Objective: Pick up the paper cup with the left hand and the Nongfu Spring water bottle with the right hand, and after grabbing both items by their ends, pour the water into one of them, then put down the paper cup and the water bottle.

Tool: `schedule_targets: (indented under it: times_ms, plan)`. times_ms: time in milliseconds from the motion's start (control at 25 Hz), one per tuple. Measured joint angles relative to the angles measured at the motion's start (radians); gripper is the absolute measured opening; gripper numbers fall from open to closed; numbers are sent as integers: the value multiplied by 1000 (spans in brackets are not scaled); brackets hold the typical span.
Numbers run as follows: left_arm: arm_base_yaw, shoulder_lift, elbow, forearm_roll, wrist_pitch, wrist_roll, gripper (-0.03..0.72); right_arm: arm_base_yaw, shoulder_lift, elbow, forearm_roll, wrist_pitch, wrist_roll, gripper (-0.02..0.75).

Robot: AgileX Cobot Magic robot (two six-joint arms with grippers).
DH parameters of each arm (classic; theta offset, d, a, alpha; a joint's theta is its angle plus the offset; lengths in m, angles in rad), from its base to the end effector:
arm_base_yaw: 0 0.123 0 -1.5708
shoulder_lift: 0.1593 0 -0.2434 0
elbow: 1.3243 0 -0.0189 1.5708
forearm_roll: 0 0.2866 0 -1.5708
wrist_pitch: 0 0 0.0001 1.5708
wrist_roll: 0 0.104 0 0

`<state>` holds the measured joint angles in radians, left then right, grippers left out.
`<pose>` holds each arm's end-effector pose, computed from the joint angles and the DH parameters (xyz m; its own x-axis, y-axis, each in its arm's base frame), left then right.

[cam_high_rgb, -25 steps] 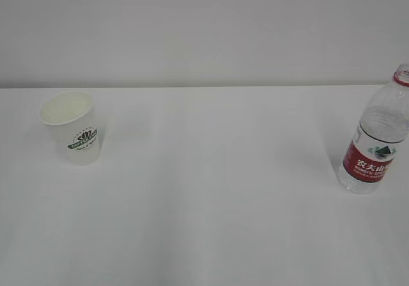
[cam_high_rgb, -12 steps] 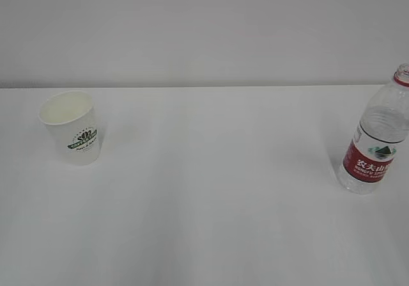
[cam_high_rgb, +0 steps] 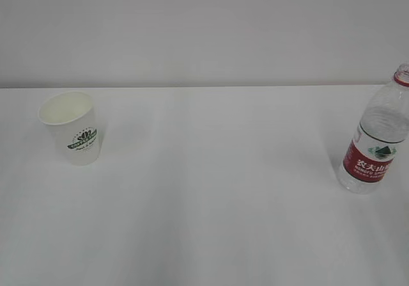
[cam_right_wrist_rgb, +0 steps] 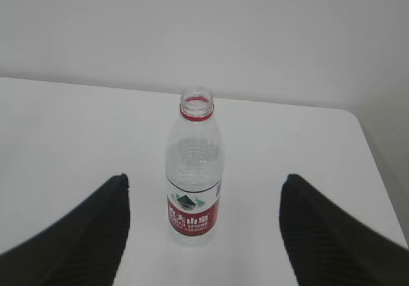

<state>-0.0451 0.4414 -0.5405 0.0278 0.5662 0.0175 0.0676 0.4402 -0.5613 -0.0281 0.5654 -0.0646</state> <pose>0.1738 -0.0063 0.2936 -0.3687 0.0576 -0.9278 0.0464 0.9980 0.0436 0.1727 0.0101 0.3017 -0.3425 -0.1116 -0.9329 -0.0840 0.9926 -0.0879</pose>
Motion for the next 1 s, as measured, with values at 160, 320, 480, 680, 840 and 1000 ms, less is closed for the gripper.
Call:
schedule_targets:
  times_ms: [160, 320, 480, 680, 840, 1000]
  plan:
    - [0, 27, 0, 1, -33, 0, 522, 0, 45, 0, 0, -83, -23, 549]
    - [0, 46, 0, 1, -50, 0, 521, 0, 104, 0, -4, -203, -38, 549]
    - [0, 46, 0, 1, -52, 0, 521, 0, 173, 0, -3, -345, -41, 549]
    - [0, 46, 0, 1, -52, 0, 521, 0, 293, 0, -6, -503, -42, 549]
    - [0, 46, 0, 1, -52, 0, 517, 0, 397, 0, -6, -609, -42, 549]
    - [0, 46, 0, 1, -52, 0, 517, 0, 475, 0, -6, -713, -42, 549]
